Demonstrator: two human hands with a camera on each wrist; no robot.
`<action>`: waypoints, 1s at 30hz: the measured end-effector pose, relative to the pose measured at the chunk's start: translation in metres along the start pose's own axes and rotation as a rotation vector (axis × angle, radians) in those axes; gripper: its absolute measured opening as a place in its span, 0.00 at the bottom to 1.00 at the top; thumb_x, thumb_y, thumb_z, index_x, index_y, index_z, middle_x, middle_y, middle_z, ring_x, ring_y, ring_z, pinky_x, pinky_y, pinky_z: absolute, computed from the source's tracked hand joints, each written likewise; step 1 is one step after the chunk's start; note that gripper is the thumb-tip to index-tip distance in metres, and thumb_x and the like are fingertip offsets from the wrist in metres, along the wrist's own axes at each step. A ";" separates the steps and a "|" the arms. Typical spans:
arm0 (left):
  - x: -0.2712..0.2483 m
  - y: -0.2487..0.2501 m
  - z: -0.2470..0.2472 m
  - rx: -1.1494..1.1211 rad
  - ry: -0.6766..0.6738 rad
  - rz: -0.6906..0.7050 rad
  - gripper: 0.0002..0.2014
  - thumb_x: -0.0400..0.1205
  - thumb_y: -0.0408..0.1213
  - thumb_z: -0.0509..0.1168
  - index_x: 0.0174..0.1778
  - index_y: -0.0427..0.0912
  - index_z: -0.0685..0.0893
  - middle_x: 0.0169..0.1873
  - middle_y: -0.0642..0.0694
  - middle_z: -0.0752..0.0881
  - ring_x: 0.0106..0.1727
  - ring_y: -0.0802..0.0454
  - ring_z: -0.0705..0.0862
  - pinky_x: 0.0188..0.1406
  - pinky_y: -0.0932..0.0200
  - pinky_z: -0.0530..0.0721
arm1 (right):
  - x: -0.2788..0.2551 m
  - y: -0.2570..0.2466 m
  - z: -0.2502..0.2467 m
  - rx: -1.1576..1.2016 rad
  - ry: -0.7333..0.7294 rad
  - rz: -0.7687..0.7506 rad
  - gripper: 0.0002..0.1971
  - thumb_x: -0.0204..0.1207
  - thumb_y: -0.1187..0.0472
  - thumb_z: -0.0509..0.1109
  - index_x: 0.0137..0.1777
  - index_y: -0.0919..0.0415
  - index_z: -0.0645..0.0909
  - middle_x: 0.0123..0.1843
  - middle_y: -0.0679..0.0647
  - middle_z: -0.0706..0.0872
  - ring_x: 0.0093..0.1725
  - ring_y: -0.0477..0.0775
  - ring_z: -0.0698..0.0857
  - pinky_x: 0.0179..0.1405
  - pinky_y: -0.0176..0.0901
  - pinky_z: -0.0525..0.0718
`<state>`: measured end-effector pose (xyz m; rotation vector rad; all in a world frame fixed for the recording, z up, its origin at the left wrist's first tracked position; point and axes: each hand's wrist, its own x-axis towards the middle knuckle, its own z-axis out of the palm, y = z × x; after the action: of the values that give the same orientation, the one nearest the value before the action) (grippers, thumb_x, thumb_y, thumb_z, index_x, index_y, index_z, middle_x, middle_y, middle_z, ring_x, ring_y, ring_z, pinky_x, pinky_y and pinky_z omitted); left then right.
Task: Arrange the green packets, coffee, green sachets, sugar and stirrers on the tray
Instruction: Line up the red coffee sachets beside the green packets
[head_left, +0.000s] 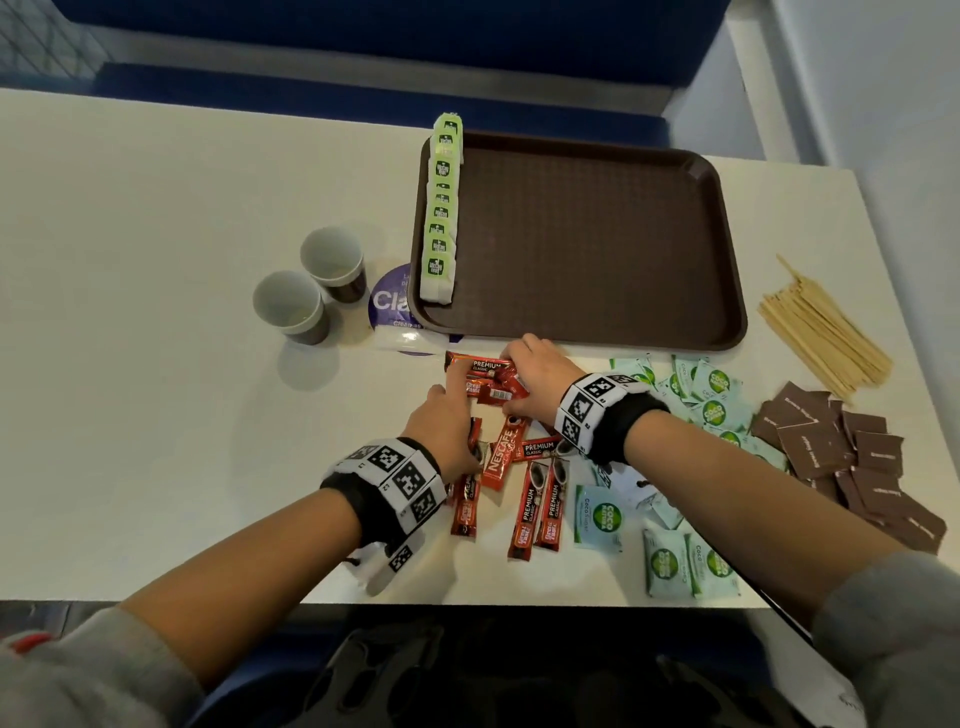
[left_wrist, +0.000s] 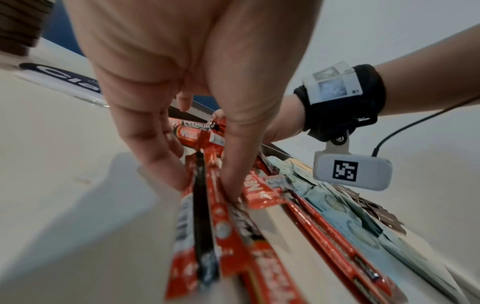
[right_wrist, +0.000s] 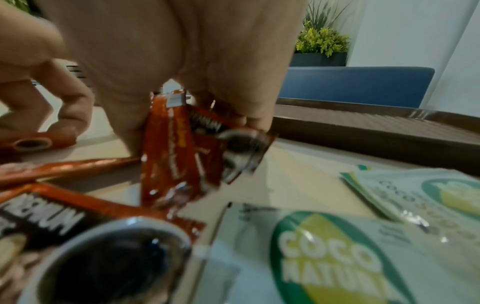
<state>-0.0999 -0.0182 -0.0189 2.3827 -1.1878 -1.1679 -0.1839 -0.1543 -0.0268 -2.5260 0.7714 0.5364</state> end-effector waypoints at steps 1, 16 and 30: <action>0.000 -0.001 -0.001 -0.019 0.024 0.010 0.55 0.67 0.34 0.80 0.80 0.49 0.47 0.62 0.37 0.76 0.59 0.41 0.82 0.55 0.51 0.80 | 0.001 -0.001 0.001 0.000 -0.005 0.004 0.28 0.71 0.56 0.75 0.68 0.62 0.68 0.65 0.58 0.72 0.66 0.58 0.71 0.66 0.49 0.72; 0.001 -0.002 -0.002 0.259 -0.031 0.010 0.17 0.81 0.32 0.63 0.63 0.35 0.66 0.55 0.37 0.82 0.53 0.41 0.83 0.45 0.56 0.76 | 0.006 -0.010 -0.011 0.046 0.004 0.014 0.17 0.78 0.61 0.66 0.60 0.67 0.66 0.54 0.65 0.79 0.52 0.64 0.80 0.45 0.49 0.75; 0.027 0.003 -0.062 -0.486 0.301 -0.026 0.16 0.87 0.49 0.53 0.59 0.39 0.70 0.48 0.38 0.83 0.47 0.39 0.85 0.50 0.44 0.85 | 0.003 -0.027 -0.052 0.316 0.150 -0.067 0.14 0.78 0.61 0.65 0.57 0.62 0.64 0.44 0.56 0.78 0.39 0.55 0.79 0.31 0.43 0.71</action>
<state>-0.0459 -0.0490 0.0080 2.1048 -0.6843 -0.9293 -0.1532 -0.1618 0.0231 -2.3040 0.7560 0.1859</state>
